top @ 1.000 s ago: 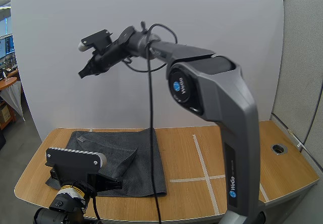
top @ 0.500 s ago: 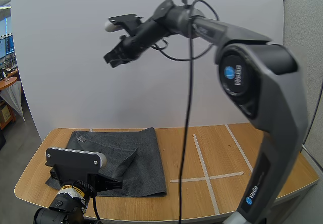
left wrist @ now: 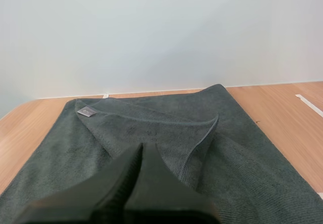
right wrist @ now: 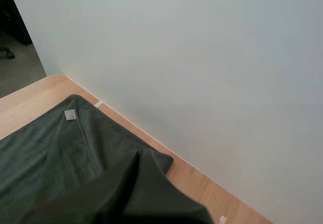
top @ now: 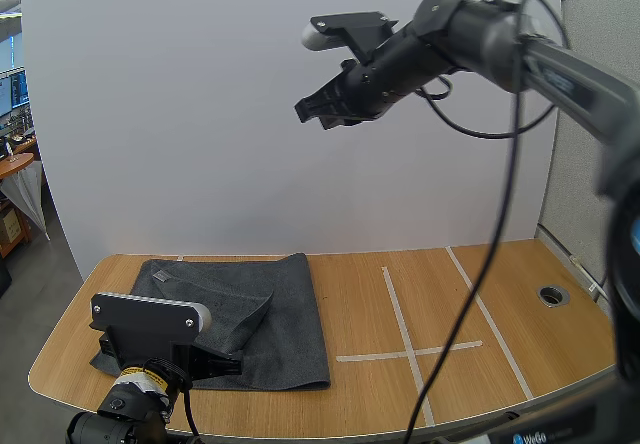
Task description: Fold the towel
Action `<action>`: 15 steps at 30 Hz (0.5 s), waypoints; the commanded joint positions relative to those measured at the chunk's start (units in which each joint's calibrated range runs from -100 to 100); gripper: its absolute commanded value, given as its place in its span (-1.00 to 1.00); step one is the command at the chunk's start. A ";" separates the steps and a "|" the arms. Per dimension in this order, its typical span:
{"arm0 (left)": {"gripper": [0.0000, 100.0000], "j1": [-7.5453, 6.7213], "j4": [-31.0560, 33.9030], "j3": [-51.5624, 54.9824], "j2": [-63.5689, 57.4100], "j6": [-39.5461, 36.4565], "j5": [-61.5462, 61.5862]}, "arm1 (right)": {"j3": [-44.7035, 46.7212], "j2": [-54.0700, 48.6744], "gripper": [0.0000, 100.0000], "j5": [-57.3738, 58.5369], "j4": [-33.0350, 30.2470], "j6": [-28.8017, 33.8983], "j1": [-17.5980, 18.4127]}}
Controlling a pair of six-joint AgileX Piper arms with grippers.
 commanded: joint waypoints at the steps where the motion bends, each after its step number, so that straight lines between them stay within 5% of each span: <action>1: -1.00 -0.03 -0.93 0.00 -0.31 -0.16 -1.25 | 7.83 -10.82 -1.00 -1.07 -0.77 1.10 -0.27; 15: -1.00 -0.03 -0.93 0.00 -0.31 -0.16 -1.25 | 21.24 -32.25 -1.00 4.48 -2.97 4.09 -0.27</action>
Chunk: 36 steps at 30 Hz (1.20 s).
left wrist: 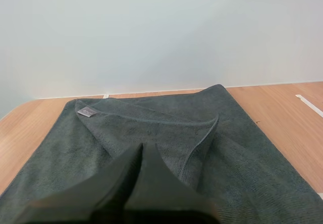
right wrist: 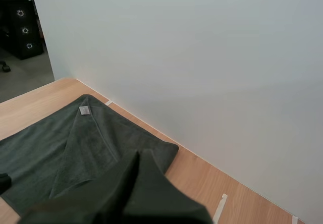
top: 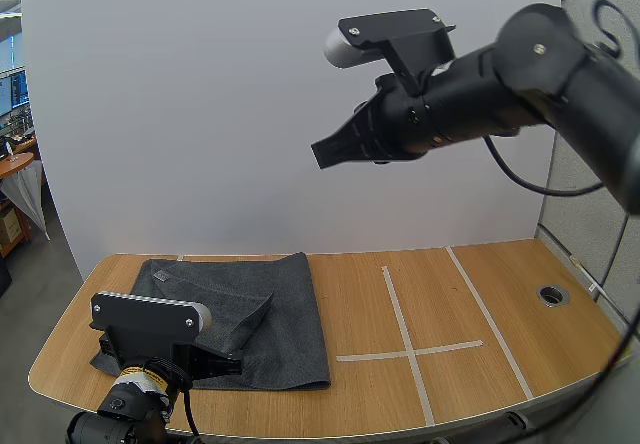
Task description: Fold the towel
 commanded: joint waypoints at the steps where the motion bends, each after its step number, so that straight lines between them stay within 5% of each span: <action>1: -1.00 -0.03 -0.93 0.00 -0.31 -0.16 -1.25 | 0.82 -5.46 -1.00 7.84 -1.23 2.24 -0.21; 11: -1.00 -0.03 -0.93 0.00 -0.31 -0.16 -1.25 | 0.82 -11.84 -1.00 23.42 -5.26 3.95 -0.21; 36: -1.00 -0.03 -0.26 0.00 -0.31 -0.04 -3.88 | 0.82 -28.26 -1.00 23.42 -7.72 6.05 -0.21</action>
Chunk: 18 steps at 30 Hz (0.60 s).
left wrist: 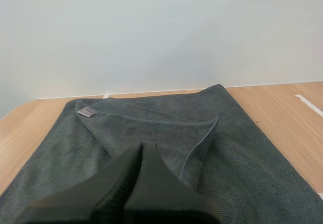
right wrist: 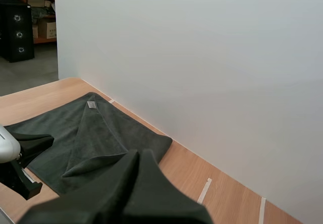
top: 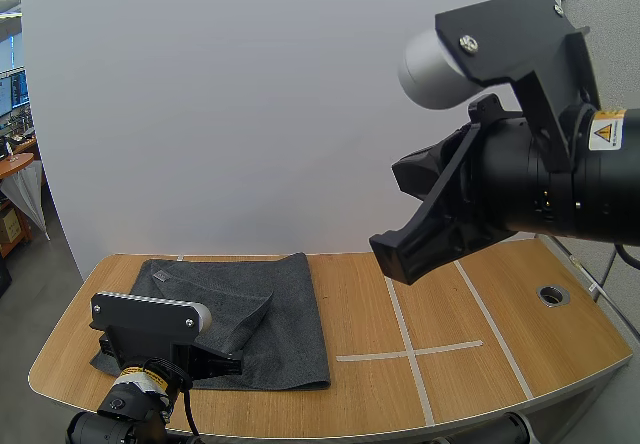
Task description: Fold the towel
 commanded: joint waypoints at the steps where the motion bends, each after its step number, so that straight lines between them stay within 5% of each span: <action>1: -1.00 -0.03 -0.26 0.00 -0.31 0.40 -6.91 | 0.14 -0.70 -1.00 0.00 -0.36 0.35 -0.21; 8: -1.00 -0.03 5.99 -11.07 -0.31 4.04 -12.13 | 0.14 -0.70 -1.00 0.00 -0.36 0.35 -0.21; 11: -1.00 -0.03 11.77 -16.30 -0.31 6.49 -1.19 | 0.14 -0.70 -1.00 0.00 -0.36 0.35 -0.21; 18: -1.00 -0.03 11.21 -27.61 -0.31 6.75 25.99 | 0.14 -0.70 -1.00 0.00 -0.36 0.35 -0.21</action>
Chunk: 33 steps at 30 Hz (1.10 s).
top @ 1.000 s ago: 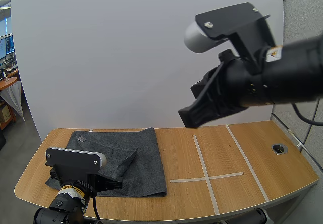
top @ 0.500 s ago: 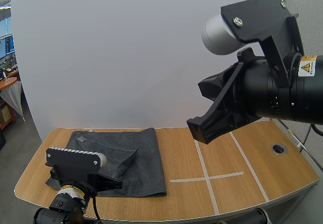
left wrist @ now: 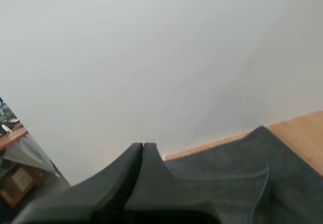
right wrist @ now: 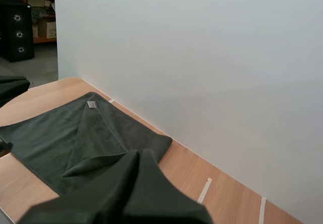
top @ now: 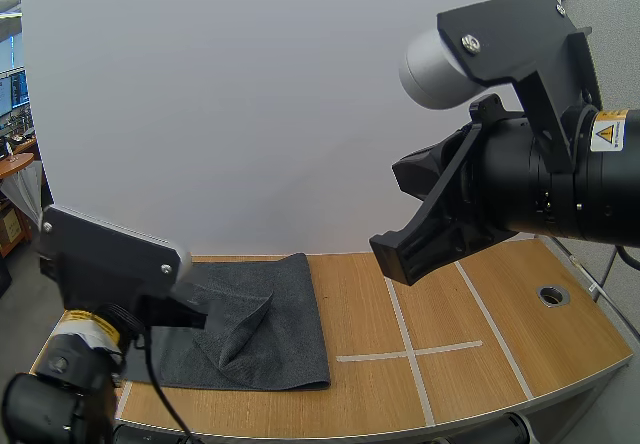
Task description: Fold the towel
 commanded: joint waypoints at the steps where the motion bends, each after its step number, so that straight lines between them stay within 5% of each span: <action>1: -1.00 -0.03 -0.77 -7.45 -0.07 1.84 16.16 | 0.14 -0.53 -1.00 0.00 -0.36 0.13 -0.21; 8: -1.00 -0.03 -15.72 -11.44 7.20 17.10 23.92 | 0.14 -0.52 -1.00 0.00 -0.26 0.13 -0.21; 20: -0.95 -0.03 -17.56 -16.71 37.23 19.89 20.56 | 0.14 -0.52 -1.00 0.00 -0.26 0.13 -0.21; 23: -0.54 -0.03 -18.78 -19.29 43.94 21.56 19.73 | 0.14 -0.52 -1.00 0.00 -0.26 0.13 -0.21; 25: 0.08 -0.03 -20.50 -20.82 46.95 23.30 20.22 | 0.14 -0.52 -1.00 0.00 -0.26 0.13 -0.21; 27: 1.00 -0.03 -22.93 -22.38 50.34 25.25 20.69 | 0.14 -0.52 -1.00 0.00 -0.26 0.13 -0.21; 33: 1.00 -0.03 -34.71 -25.79 58.45 37.06 28.45 | 0.14 -0.52 -1.00 0.00 -0.26 0.13 -0.21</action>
